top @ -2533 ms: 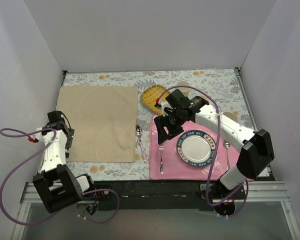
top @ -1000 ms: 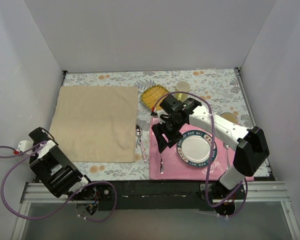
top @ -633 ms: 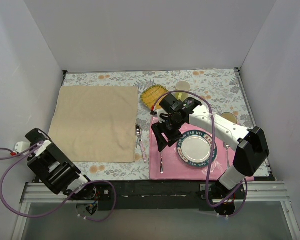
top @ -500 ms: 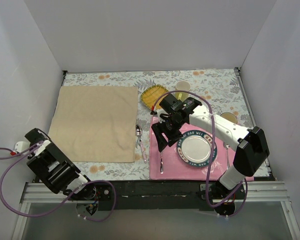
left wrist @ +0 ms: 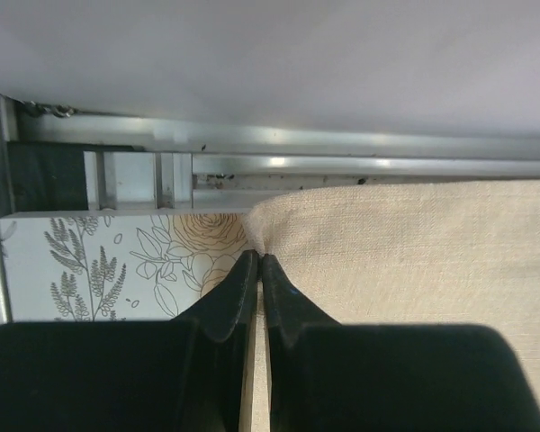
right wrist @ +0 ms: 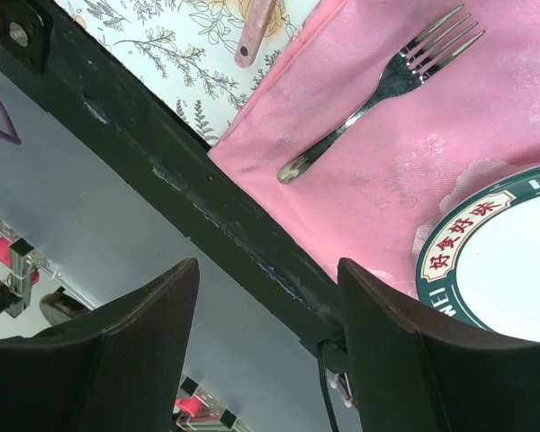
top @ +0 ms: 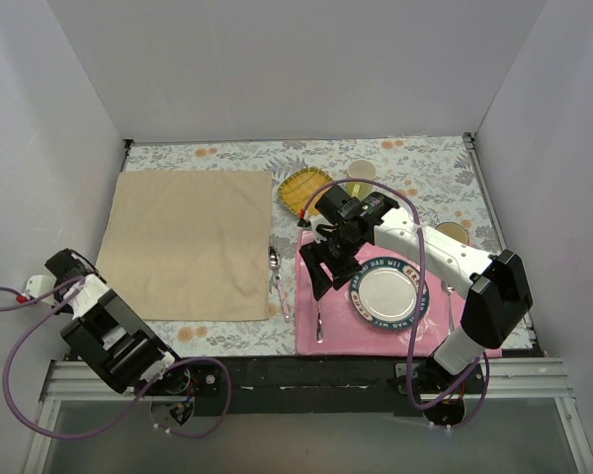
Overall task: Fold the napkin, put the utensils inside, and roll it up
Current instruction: Fold the napkin
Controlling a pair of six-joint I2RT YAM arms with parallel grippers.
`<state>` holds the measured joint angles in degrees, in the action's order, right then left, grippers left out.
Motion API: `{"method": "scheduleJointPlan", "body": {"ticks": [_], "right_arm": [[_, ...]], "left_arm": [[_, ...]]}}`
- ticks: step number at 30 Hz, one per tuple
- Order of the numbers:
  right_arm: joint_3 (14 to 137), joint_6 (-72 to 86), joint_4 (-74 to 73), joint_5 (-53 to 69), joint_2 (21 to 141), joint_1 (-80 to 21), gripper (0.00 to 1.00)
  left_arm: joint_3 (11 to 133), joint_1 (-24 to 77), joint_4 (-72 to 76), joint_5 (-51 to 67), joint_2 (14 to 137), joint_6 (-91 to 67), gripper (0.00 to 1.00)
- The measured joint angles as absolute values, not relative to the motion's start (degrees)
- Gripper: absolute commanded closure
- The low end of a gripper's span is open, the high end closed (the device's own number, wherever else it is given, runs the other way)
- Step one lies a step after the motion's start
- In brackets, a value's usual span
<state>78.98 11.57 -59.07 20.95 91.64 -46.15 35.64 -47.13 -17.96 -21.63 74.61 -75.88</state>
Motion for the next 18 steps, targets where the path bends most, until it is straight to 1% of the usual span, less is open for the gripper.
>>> {"method": "scheduleJointPlan", "body": {"ticks": [4, 8, 15, 18], "right_arm": [[79.02, 11.57, -59.09, 20.97, 91.64, -46.17, 0.29], [79.18, 11.57, -59.22, 20.99, 91.64, -46.30, 0.29], [79.18, 11.57, -59.59, 20.97, 91.64, -46.41, 0.29], [79.18, 11.62, -59.59, 20.99, 91.64, -46.41, 0.29]], "left_arm": [[39.59, -47.09, -21.87, -24.75, 73.32, -76.36, 1.00], [40.75, -47.09, -23.73, -26.65, 72.99, -76.29, 1.00], [42.37, -46.54, -24.56, -24.45, 72.75, -75.46, 1.00], [43.13, -43.64, -25.12, -24.18, 72.34, -75.35, 1.00]]}}
